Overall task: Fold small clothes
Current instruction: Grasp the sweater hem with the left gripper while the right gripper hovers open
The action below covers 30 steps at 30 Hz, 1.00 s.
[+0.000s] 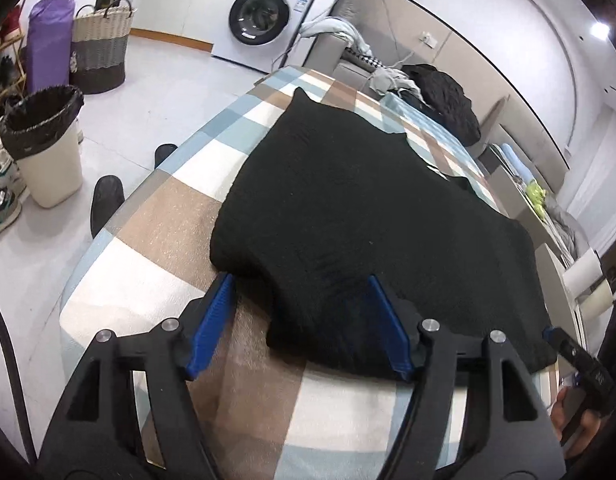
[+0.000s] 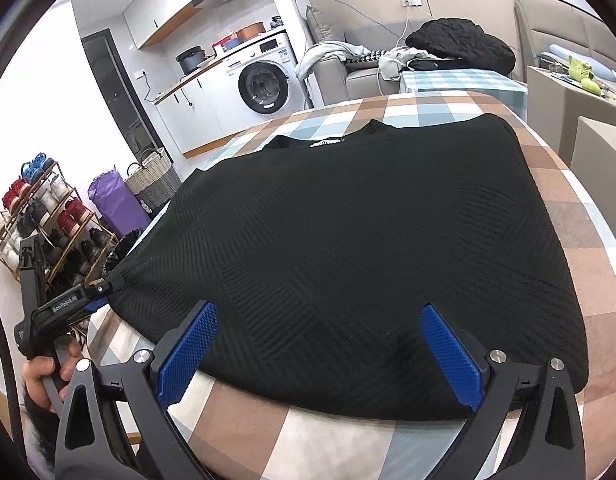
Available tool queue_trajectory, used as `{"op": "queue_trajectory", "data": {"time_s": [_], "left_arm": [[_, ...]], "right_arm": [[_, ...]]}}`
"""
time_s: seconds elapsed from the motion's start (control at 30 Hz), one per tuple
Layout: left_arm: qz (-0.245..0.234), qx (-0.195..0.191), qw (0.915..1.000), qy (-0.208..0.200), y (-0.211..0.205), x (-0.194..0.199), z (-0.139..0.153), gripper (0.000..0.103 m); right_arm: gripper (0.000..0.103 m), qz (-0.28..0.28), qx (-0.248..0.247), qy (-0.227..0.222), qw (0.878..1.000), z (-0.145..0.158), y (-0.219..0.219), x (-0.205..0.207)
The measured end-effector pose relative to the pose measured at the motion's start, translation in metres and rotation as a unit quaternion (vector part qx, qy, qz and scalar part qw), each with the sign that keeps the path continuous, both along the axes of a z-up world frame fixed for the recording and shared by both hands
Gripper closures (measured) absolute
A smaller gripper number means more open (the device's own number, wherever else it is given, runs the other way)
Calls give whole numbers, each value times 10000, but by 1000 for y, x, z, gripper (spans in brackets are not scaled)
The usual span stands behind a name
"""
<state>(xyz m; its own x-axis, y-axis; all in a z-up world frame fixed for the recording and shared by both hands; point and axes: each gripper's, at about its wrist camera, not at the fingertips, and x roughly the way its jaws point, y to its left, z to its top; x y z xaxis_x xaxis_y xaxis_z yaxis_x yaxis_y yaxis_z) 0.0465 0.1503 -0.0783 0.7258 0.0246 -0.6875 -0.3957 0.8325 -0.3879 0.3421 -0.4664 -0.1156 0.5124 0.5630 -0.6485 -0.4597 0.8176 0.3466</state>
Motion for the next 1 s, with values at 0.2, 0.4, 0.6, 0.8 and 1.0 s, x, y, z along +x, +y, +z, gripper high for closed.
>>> {"op": "queue_trajectory", "data": {"time_s": [0.2,0.4,0.6,0.8,1.0], "left_arm": [[-22,191,9998,-37,-5,27,-6,49],[-194,527,9982,-230,-13,36,1,88],[-144,732,9971,-130,-12,36,1,88],[-441,1612,9850,-424,-48,47,33,88],[-1300,2244,9617,-889,-111,72,73,89]], "right_arm": [[0,43,-35,50,10000,-3,4,0],[0,132,-92,60,9999,-4,8,-1],[0,145,-65,110,9998,-5,7,2],[0,217,-48,201,9996,-5,7,6],[0,179,-5,248,9995,-6,5,9]]}}
